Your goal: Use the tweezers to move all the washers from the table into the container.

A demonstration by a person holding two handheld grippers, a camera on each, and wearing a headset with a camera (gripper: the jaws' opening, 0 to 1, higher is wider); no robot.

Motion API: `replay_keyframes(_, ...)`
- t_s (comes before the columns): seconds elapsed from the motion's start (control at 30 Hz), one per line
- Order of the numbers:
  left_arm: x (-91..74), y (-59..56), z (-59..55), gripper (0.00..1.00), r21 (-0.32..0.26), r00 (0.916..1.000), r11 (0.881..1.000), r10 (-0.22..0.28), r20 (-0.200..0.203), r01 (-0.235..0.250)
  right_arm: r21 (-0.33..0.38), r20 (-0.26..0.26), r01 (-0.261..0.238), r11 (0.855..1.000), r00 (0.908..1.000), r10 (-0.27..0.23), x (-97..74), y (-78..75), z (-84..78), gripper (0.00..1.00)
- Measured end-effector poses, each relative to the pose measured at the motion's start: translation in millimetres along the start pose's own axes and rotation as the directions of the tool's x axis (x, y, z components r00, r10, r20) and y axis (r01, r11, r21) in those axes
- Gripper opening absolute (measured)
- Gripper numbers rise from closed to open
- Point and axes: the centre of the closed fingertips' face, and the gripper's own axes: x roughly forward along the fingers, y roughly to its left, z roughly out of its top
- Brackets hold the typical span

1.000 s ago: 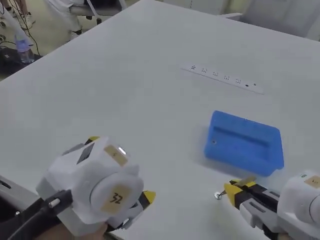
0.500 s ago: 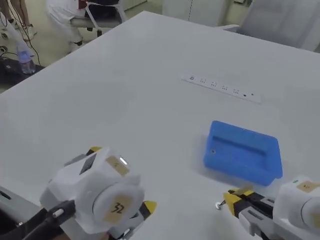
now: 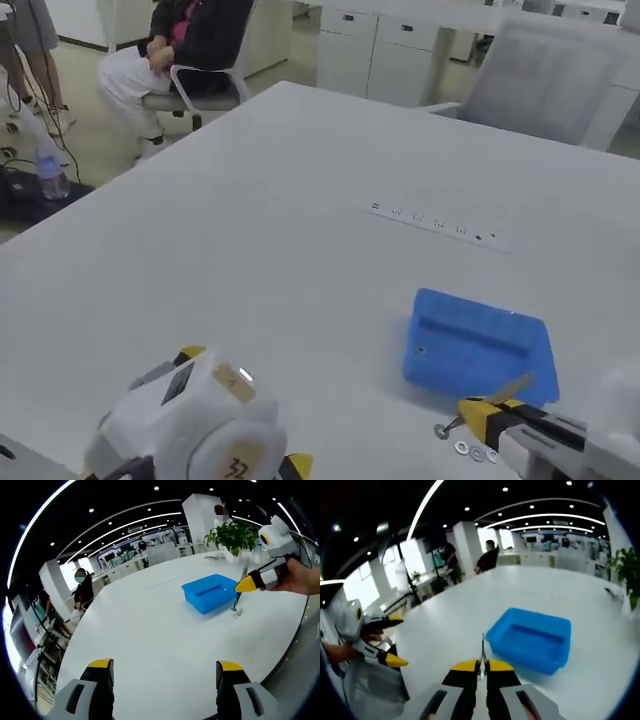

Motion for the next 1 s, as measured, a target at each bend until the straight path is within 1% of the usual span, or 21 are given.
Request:
replay_keyframes(0.17,-0.7,-1.3,1.7,0.86,-0.005,0.9999,1.0,-0.008,0.011,0.008,-0.058,0.012,0.01,0.998,0.9999,-0.009,-5.5,-1.6,13.5,0.02)
replay_keyframes(0.3,-1.5,-3.4,4.1,0.87,-0.012,0.9995,1.0,-0.02,0.025,0.02,-0.08,0.024,0.014,0.997,0.9996,-0.012,-6.2,-3.7,21.3,0.02)
replay_keyframes(0.37,-2.1,-5.5,6.7,0.88,-0.016,0.9987,0.999,-0.031,0.04,0.031,-0.088,0.028,0.014,0.996,0.9995,-0.012,-5.7,-3.4,24.9,0.02)
replay_keyframes(0.43,-1.9,-8.8,7.4,0.88,-0.011,0.998,0.999,-0.047,0.043,0.048,-0.095,0.035,0.015,0.995,0.9993,-0.011,-4.7,-5.6,29.9,0.02)
replay_keyframes(0.57,-1.9,-18.5,8.2,0.88,-0.004,0.9942,0.995,-0.099,0.041,0.099,-0.1,0.049,0.019,0.995,0.9987,-0.015,0.6,-11.9,40.5,0.02)
replay_keyframes(0.6,-2.8,-22.3,10.0,0.88,-0.011,0.9911,0.992,-0.124,0.05,0.124,-0.1,0.051,0.019,0.995,0.9986,-0.014,2.7,-12.1,44.0,0.02)
replay_keyframes(0.67,-4.2,-32.0,12.9,0.88,-0.027,0.9797,0.981,-0.19,0.065,0.192,-0.105,0.049,0.014,0.994,0.9988,-0.009,6.1,-12.1,48.3,0.02)
replay_keyframes(0.7,-6.0,-37.5,14.5,0.89,-0.045,0.9704,0.971,-0.23,0.074,0.234,-0.114,0.046,0.014,0.993,0.9989,-0.009,8.9,-12.8,51.3,0.02)
replay_keyframes(0.73,-7.4,-41.3,16.9,0.89,-0.051,0.9617,0.963,-0.259,0.088,0.264,-0.121,0.044,0.013,0.993,0.999,-0.007,10.4,-12.6,53.3,0.02)
replay_keyframes(0.77,-9.5,-47.3,20.1,0.9,-0.07,0.9469,0.948,-0.303,0.108,0.311,-0.135,0.042,0.01,0.991,0.9991,-0.004,12.7,-12.8,56.5,0.02)
replay_keyframes(0.8,-10.5,-50.2,21.3,0.91,-0.074,0.938,0.939,-0.327,0.115,0.336,-0.146,0.044,0.011,0.989,0.999,-0.004,14.6,-15.0,58.9,0.02)
replay_keyframes(0.83,-11.4,-54.1,22.2,0.91,-0.069,0.9262,0.927,-0.359,0.116,0.368,-0.155,0.042,0.009,0.988,0.9991,-0.002,17.6,-15.9,61.7,0.02)
replay_keyframes(0.87,-11.4,-55.5,22.0,0.92,-0.053,0.921,0.923,-0.373,0.114,0.38,-0.158,0.041,0.006,0.987,0.9992,0.0,19.9,-15.9,62.9,0.02)
replay_keyframes(0.9,-10.9,-56.1,23.7,0.92,-0.037,0.9186,0.923,-0.376,0.121,0.383,-0.161,0.04,0.005,0.987,0.9992,0.002,21.8,-16.5,64.5,0.02)
replay_keyframes(0.93,-10.9,-56.6,24.6,0.93,-0.017,0.9161,0.922,-0.381,0.125,0.386,-0.167,0.039,0.0,0.986,0.9992,0.006,26.2,-20.8,67.5,0.02)
replay_keyframes(0.97,-12.1,-60.5,25.5,0.93,0.006,0.9061,0.914,-0.404,0.126,0.406,-0.172,0.036,-0.003,0.985,0.9993,0.009,28.4,-21.4,68.7,0.02)
replay_keyframes(1.0,-13.0,-62.7,25.7,0.93,0.006,0.9007,0.908,-0.416,0.126,0.418,-0.176,0.033,-0.004,0.984,0.9994,0.01,30.6,-22.8,69.6,0.02)
